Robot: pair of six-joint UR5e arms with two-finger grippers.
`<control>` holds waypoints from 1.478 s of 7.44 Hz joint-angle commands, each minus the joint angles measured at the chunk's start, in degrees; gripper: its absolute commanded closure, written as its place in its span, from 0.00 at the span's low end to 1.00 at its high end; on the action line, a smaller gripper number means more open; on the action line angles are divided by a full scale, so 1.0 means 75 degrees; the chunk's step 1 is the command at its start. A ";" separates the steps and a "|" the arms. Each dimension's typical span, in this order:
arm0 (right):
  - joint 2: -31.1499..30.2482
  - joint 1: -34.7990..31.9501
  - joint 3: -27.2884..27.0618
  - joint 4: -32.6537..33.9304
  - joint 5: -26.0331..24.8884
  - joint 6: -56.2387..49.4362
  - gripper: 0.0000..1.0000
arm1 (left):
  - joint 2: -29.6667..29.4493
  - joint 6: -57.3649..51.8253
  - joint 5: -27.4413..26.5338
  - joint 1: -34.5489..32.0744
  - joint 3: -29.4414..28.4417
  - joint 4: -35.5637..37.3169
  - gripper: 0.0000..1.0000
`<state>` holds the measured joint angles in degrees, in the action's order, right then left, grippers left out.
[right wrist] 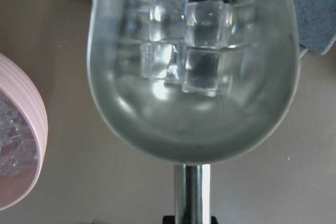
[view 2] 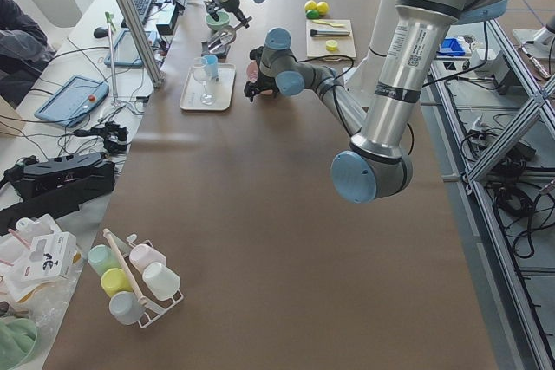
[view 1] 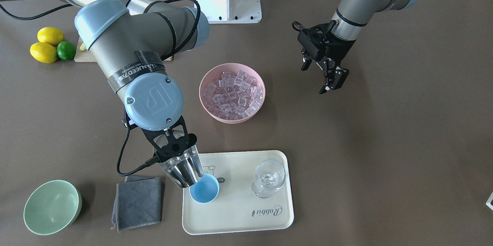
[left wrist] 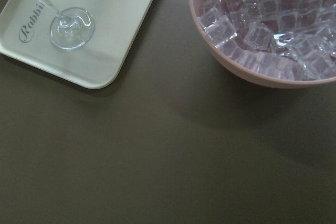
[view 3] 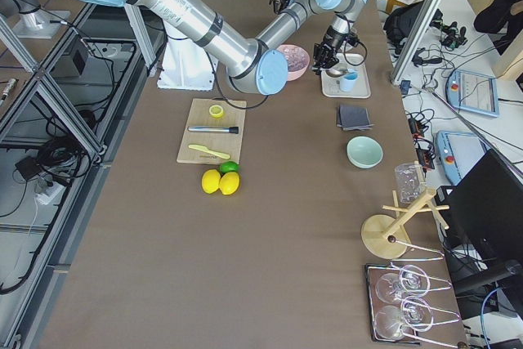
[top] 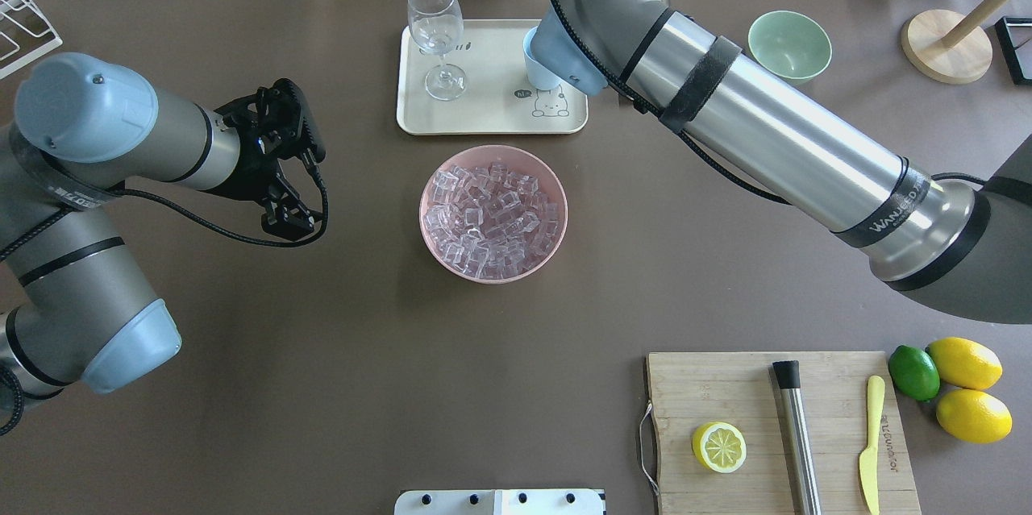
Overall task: Put ice in cup with scoop
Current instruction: 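Tip the scoop to pour ice into the cup while the left arm retracts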
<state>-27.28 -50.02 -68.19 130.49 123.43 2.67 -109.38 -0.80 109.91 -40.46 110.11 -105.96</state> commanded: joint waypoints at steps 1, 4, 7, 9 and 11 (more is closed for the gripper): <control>0.0378 -0.0010 0.0431 0.0937 0.0101 -0.0622 1.00 | 0.0018 0.0001 -0.0544 -0.0008 0.0050 0.0440 0.02; 0.0951 -0.0010 0.1132 0.1128 0.0066 -0.0917 1.00 | 0.0030 -0.0010 -0.0791 -0.0346 0.0038 0.1248 0.02; 0.1385 -0.0021 0.1812 0.1128 -0.0016 -0.1117 1.00 | 0.0474 0.0002 0.0353 -0.1315 -0.0428 0.1261 0.02; 0.1481 -0.0022 0.2014 0.1117 -0.0039 -0.1130 1.00 | 0.1221 0.0002 0.0872 -0.2428 -0.0536 0.1250 0.02; 0.1481 -0.0045 0.2003 0.1117 -0.0040 -0.1188 1.00 | 0.1832 0.0013 0.1385 -0.3926 -0.1025 0.1273 0.02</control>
<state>-16.26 -50.24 -53.34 138.88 123.17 -5.91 -99.55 -0.75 116.44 -60.57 105.45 -96.47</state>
